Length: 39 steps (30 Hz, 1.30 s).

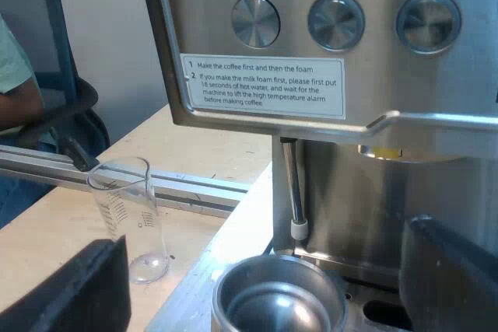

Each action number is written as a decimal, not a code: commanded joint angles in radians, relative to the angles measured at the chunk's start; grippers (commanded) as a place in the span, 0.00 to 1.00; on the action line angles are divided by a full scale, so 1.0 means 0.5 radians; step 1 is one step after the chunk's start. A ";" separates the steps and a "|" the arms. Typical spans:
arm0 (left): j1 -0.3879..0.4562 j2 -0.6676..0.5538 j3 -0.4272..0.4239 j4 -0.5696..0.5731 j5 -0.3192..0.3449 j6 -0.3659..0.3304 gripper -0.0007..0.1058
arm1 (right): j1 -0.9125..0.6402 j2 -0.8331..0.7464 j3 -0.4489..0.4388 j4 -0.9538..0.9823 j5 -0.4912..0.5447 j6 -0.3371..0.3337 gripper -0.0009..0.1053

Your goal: Put the handle in the coffee machine

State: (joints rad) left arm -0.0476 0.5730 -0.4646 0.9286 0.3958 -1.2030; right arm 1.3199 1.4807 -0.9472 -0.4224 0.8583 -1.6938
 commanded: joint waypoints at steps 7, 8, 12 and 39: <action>0.003 -0.008 -0.035 -0.119 0.068 -0.024 0.01 | 0.006 -0.002 -0.008 0.000 0.010 -0.030 0.69; 0.003 -0.008 -0.035 -0.119 0.068 -0.024 0.01 | 0.006 -0.002 -0.008 0.000 0.010 -0.030 0.69; 0.003 -0.008 -0.035 -0.119 0.117 -0.024 0.01 | 0.006 -0.002 -0.008 0.000 0.010 -0.030 0.69; 0.003 -0.008 -0.032 -0.119 0.191 0.188 0.01 | 0.006 -0.002 -0.008 0.000 0.010 -0.030 0.69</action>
State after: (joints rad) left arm -0.0476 0.5730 -0.4646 0.9116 0.4508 -1.1242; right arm 1.3199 1.4807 -0.9472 -0.4224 0.8583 -1.6938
